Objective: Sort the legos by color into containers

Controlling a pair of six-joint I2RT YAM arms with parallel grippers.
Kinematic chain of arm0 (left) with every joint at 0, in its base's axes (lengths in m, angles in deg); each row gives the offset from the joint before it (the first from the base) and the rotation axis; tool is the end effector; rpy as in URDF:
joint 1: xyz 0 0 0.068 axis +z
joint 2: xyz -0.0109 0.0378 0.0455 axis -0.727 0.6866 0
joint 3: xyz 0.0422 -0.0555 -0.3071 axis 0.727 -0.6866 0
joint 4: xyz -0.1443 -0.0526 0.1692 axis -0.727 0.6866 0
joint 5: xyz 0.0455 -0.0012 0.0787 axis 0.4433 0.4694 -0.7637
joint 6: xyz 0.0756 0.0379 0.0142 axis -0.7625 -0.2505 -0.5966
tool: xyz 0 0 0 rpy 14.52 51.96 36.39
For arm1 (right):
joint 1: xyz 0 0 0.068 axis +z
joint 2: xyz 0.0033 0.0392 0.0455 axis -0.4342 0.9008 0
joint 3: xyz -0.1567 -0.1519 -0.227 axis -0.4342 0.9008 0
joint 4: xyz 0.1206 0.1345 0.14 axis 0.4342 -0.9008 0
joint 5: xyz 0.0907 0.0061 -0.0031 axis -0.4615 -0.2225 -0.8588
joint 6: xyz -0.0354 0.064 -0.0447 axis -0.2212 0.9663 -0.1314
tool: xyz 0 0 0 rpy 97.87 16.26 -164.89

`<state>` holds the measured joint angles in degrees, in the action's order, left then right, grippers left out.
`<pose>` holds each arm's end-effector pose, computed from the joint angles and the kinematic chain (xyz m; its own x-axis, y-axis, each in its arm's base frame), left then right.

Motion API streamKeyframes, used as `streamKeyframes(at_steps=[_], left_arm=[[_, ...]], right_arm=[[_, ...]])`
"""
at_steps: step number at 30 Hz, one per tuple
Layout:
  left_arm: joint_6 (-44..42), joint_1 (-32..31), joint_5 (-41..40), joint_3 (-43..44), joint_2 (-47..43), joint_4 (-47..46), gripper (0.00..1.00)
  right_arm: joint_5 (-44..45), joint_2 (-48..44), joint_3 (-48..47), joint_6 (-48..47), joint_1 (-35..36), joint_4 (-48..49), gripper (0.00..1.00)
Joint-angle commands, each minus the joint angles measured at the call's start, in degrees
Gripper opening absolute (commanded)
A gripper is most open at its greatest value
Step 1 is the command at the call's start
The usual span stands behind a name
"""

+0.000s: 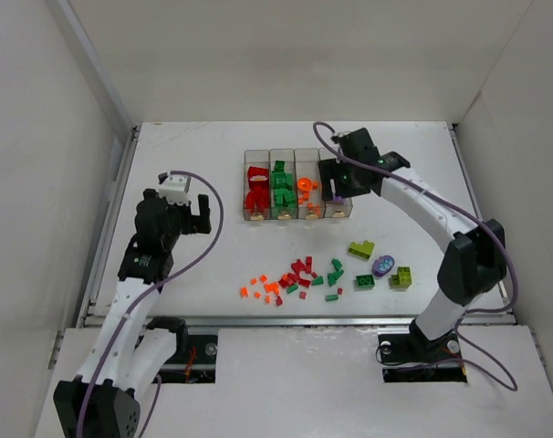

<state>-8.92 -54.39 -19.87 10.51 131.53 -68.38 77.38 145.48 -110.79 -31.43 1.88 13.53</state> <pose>0.1575 -0.0250 0.3240 -0.2066 0.0652 -0.9763 0.1865 0.9821 0.0261 0.3303 0.1694 0.3202 -0.7756 -0.1675 -0.6086 -0.2844 0.9535 0.0999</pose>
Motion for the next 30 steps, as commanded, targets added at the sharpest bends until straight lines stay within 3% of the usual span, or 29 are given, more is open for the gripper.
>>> streamKeyframes(at_steps=[1,4,5,9,18,25,30], left_arm=[[-15.06,0.28,6.22,4.26,1.87,-3.62,1.0],[-24.06,0.28,15.81,5.58,2.57,0.51,1.0],[-24.08,0.28,16.89,5.58,2.57,0.52,1.0],[-20.85,0.8,17.26,5.58,3.1,-0.35,1.0],[1.03,0.8,-14.0,3.39,1.78,-3.44,1.0],[6.59,0.8,-22.29,1.8,-1.21,-1.59,0.97],[6.59,0.8,-22.83,1.28,-1.74,-1.06,0.97]], right_arm=[[-0.49,-2.5,6.81,-2.25,-0.11,-1.61,0.8],[2.76,-2.5,9.11,-6.45,8.11,-2.84,0.83],[2.77,-2.5,9.72,-7.86,8.15,-2.84,0.83],[-0.74,-1.63,9.2,-10.95,19.99,-0.31,0.83],[-0.93,7.77,6.13,2.22,29.77,8.76,0.71],[1.28,15.42,2.17,2.23,34.87,13.15,0.71],[1.88,17.8,0.76,1.7,34.87,11.93,0.63]])
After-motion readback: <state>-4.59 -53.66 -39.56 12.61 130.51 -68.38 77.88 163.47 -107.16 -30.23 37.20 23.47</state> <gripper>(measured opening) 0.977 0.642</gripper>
